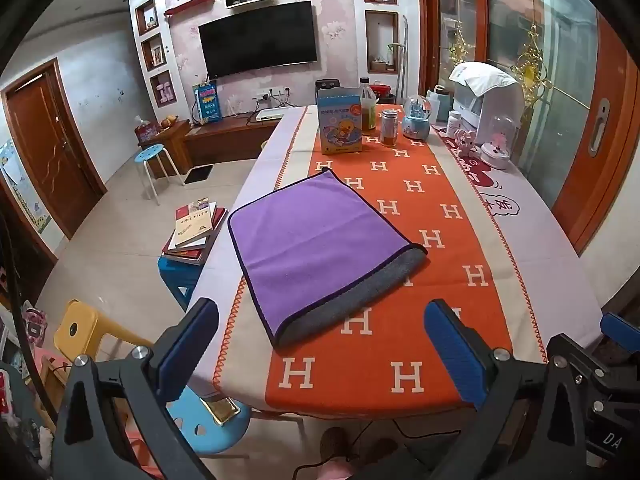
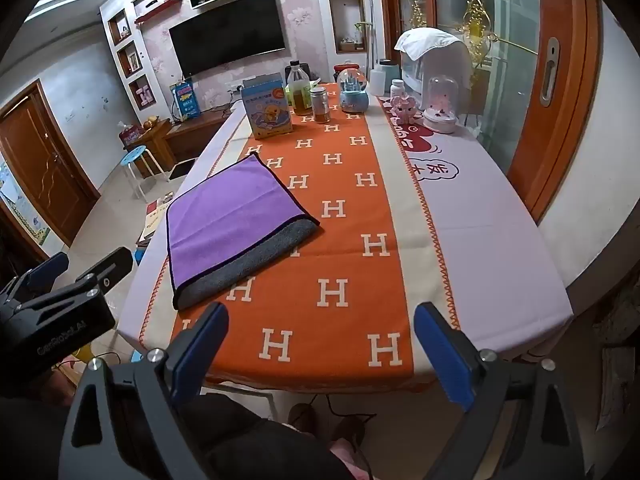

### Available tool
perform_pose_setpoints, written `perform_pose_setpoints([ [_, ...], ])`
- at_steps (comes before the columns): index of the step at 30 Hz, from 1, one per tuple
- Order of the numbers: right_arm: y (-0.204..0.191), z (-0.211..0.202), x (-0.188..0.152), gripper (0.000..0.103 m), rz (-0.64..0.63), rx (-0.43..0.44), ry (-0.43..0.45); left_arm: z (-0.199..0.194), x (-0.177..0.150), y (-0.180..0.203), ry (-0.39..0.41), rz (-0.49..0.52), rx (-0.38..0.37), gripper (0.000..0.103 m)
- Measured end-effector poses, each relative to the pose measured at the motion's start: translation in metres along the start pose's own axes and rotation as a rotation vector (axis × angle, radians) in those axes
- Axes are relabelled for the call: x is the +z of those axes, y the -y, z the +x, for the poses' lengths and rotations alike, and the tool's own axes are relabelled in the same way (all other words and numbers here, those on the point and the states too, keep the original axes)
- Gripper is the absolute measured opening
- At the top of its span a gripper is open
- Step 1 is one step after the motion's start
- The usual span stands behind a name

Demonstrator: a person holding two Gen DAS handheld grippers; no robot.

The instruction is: Fold towel

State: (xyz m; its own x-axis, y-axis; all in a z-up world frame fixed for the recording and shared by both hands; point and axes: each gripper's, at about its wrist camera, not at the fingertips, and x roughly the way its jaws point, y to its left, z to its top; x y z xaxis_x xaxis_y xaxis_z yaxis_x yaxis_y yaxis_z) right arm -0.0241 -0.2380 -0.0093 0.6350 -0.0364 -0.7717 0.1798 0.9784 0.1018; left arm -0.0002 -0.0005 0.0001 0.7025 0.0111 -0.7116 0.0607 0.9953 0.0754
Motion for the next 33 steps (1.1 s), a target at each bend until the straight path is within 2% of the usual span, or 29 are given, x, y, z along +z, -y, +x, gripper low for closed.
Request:
perform_pose_setpoints([
  [33,0.0032,0.0077,-0.0004,0.094,0.009,-0.011,-0.032,-0.0002,-0.0002,0.0002,0.004,-0.006,-0.007,0.102],
])
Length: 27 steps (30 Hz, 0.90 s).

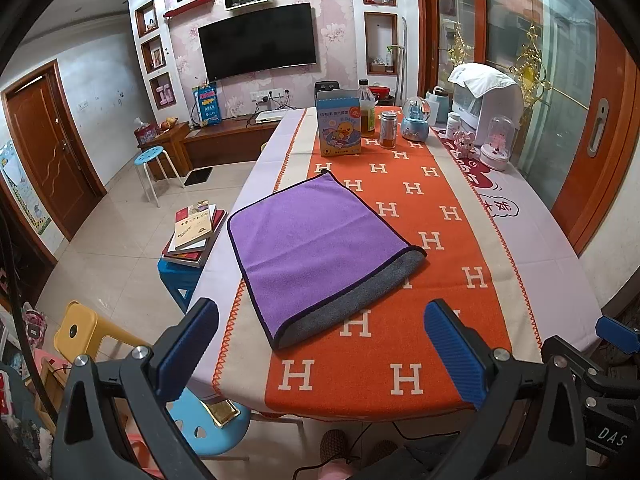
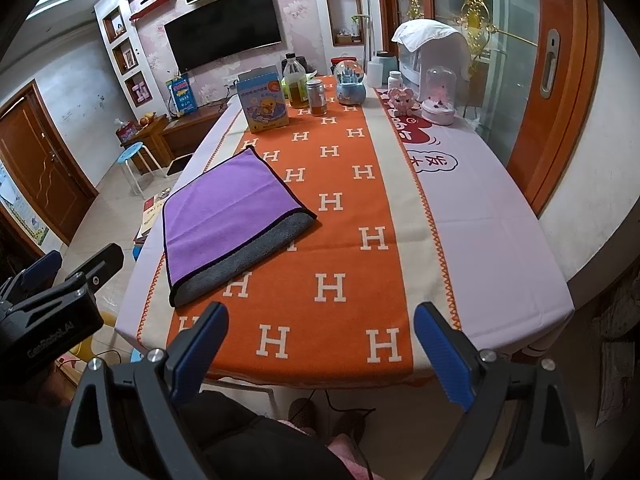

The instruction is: Fold towel

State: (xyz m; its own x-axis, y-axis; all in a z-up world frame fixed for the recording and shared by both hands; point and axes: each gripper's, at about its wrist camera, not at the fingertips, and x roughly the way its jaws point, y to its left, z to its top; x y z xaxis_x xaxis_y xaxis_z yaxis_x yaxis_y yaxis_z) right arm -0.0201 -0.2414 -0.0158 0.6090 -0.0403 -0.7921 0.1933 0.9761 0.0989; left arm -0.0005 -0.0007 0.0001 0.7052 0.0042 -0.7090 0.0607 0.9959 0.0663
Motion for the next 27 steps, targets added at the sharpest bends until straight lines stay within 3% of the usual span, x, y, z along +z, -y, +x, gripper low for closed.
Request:
perform_pose_setpoints([
  [27,-0.0026,0.0073,0.0004,0.094,0.005,0.002,-0.023,-0.0005,-0.0001,-0.0006,-0.006,0.007,0.003,0.102],
])
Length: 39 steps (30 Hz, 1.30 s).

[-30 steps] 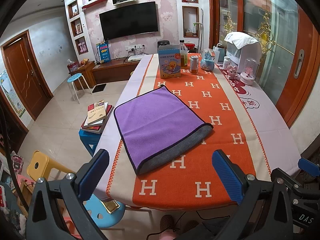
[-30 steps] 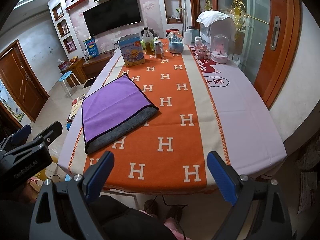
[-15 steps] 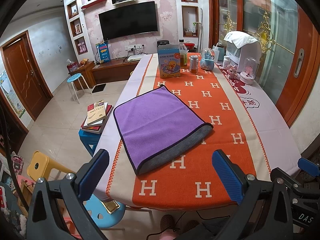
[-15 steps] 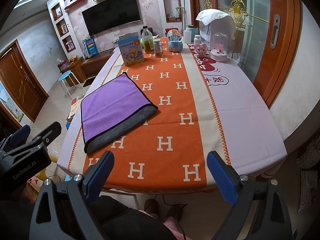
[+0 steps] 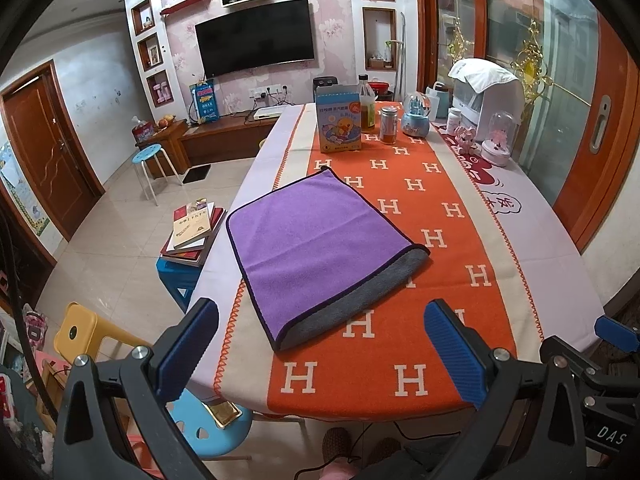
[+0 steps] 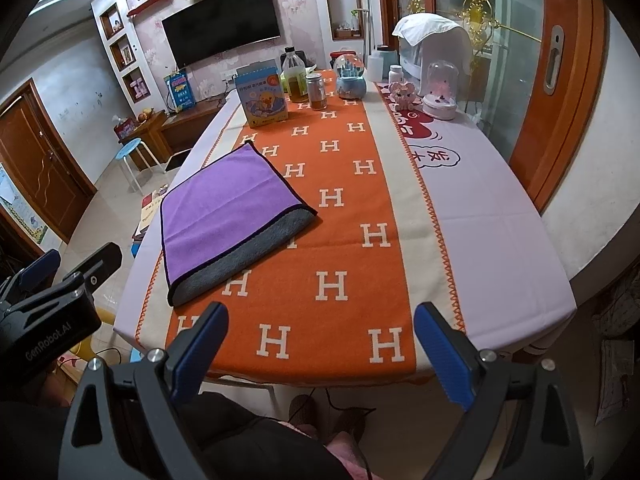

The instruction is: Fold towel

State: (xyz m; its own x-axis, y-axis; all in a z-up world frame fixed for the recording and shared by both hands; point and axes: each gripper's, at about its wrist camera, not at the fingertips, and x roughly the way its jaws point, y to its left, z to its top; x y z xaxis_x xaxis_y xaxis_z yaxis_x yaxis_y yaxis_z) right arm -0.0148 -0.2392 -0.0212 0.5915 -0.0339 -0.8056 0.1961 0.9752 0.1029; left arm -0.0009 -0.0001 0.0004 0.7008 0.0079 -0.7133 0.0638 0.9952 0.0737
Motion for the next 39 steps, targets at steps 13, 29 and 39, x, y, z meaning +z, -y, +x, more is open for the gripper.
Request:
perform_pose_setpoints([
  [13,-0.016,0.014,0.011,0.094,0.044,-0.061,0.007,0.046,0.009,-0.03,-0.059,0.034,-0.038,0.102],
  [29,-0.028,0.063,0.037,0.094,-0.12,-0.019,-0.031,0.106,-0.001,-0.059,-0.236,-0.049,-0.007,0.102],
  [39,-0.02,0.112,0.08,0.094,-0.321,0.039,-0.06,0.141,0.0,-0.067,-0.274,-0.2,0.059,0.102],
])
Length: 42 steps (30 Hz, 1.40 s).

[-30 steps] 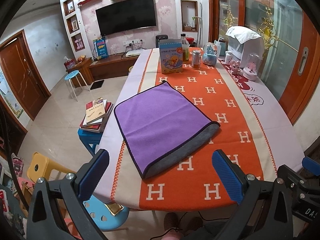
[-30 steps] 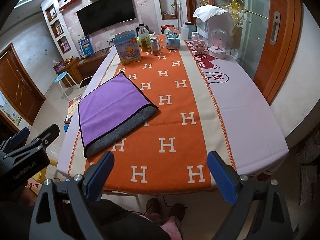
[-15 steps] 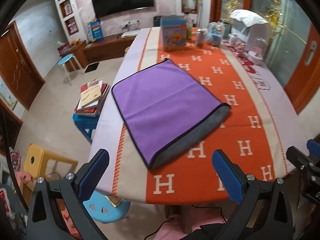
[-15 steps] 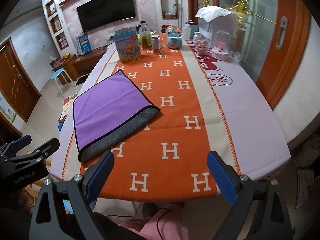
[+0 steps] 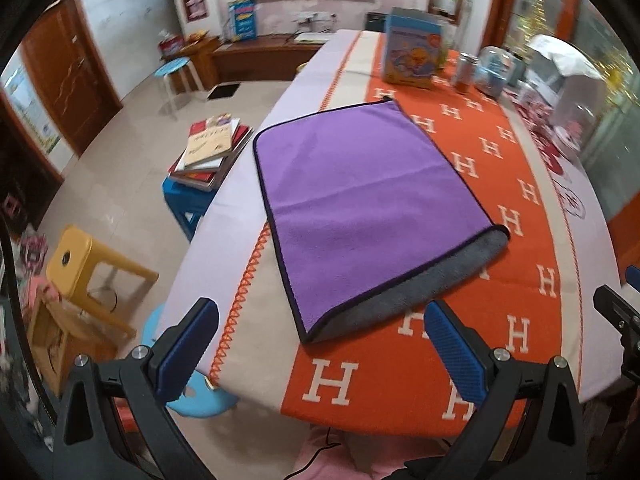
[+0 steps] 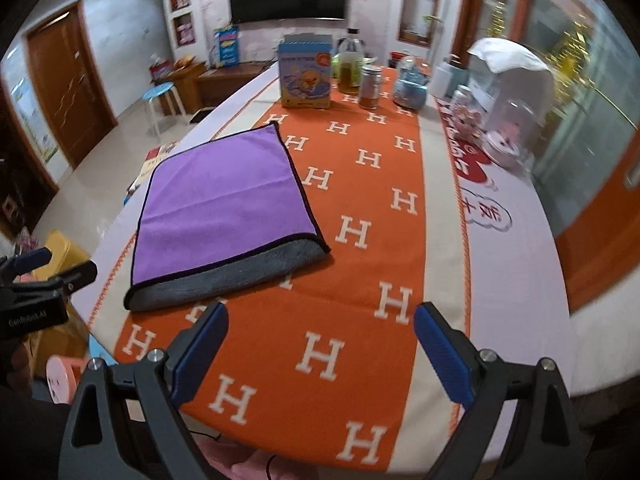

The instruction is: Fold towel

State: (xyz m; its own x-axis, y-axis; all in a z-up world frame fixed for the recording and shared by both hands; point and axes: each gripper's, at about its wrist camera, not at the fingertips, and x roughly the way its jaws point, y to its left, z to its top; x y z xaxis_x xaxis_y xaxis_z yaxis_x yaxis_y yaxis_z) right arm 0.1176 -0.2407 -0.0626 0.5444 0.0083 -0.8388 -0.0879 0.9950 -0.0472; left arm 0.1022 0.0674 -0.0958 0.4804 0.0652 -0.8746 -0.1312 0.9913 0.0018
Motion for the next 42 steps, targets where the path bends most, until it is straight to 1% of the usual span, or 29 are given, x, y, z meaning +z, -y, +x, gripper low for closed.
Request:
perform_pose_setpoints([
  [8,0.011,0.043,0.028,0.094,-0.157,0.102,-0.019,0.026,0.0,0.002,-0.013,-0.066,0.035,0.102],
  [13,0.016,0.068,0.037,0.094,-0.2,0.164,-0.029,0.043,-0.005,0.003,-0.02,-0.092,0.05,0.102],
  [18,0.02,0.097,0.045,0.094,-0.234,0.215,-0.064,0.061,-0.006,0.0,-0.043,-0.124,0.073,0.102],
  [20,0.022,0.109,0.049,0.094,-0.247,0.239,-0.07,0.067,-0.008,-0.003,-0.052,-0.143,0.071,0.102],
  [24,0.022,0.129,0.054,0.093,-0.278,0.26,-0.08,0.079,-0.011,-0.009,-0.074,-0.162,0.066,0.102],
  [27,0.021,0.144,0.058,0.09,-0.285,0.292,-0.099,0.089,-0.014,-0.013,-0.099,-0.169,0.068,0.102],
  [35,0.006,0.174,0.057,0.081,-0.341,0.342,-0.174,0.107,-0.018,-0.016,-0.144,-0.189,0.039,0.102],
  [39,0.001,0.18,0.054,0.075,-0.364,0.352,-0.203,0.111,-0.019,-0.016,-0.149,-0.195,0.033,0.099],
  [41,0.0,0.181,0.053,0.068,-0.365,0.36,-0.213,0.111,-0.019,-0.017,-0.144,-0.203,0.023,0.096],
  [42,0.0,0.182,0.053,0.067,-0.366,0.361,-0.216,0.112,-0.018,-0.017,-0.142,-0.206,0.015,0.093],
])
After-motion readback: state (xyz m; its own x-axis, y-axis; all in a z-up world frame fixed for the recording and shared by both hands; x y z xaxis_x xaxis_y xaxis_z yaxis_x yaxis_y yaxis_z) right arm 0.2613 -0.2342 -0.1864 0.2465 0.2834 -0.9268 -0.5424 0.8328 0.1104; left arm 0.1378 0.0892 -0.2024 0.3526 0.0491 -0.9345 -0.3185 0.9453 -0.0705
